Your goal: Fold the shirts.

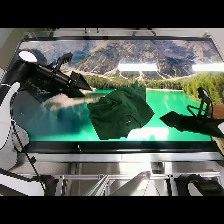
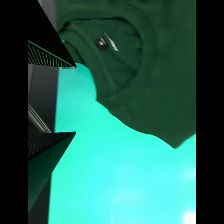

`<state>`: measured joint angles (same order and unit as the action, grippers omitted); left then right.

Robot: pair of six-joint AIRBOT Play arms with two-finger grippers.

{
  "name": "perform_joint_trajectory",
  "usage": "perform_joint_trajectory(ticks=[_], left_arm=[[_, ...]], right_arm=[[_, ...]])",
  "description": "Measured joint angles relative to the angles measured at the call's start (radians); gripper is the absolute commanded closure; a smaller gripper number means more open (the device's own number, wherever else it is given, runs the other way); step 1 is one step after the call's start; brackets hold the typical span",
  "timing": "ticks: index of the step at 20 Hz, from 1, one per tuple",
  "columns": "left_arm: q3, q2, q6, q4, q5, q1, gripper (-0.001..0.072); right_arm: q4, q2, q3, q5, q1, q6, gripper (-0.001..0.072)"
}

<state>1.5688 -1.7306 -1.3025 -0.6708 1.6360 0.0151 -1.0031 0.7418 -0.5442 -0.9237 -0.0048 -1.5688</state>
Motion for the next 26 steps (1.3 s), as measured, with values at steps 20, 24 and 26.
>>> perform_joint_trajectory(ticks=[20,24,26], left_arm=[[-0.132,-0.241,0.135,0.060,-0.233,0.061,0.0696],[-0.079,-0.201,0.142,0.091,-0.219,0.052,0.0687],[-0.069,-0.174,0.145,0.088,-0.203,0.035,0.0687]], right_arm=[[0.631,0.700,-0.175,0.095,0.000,0.597,0.0689],[0.641,0.640,-0.175,0.084,-0.030,0.634,0.0493],[0.618,0.598,-0.176,0.071,-0.073,0.633,0.0269]])
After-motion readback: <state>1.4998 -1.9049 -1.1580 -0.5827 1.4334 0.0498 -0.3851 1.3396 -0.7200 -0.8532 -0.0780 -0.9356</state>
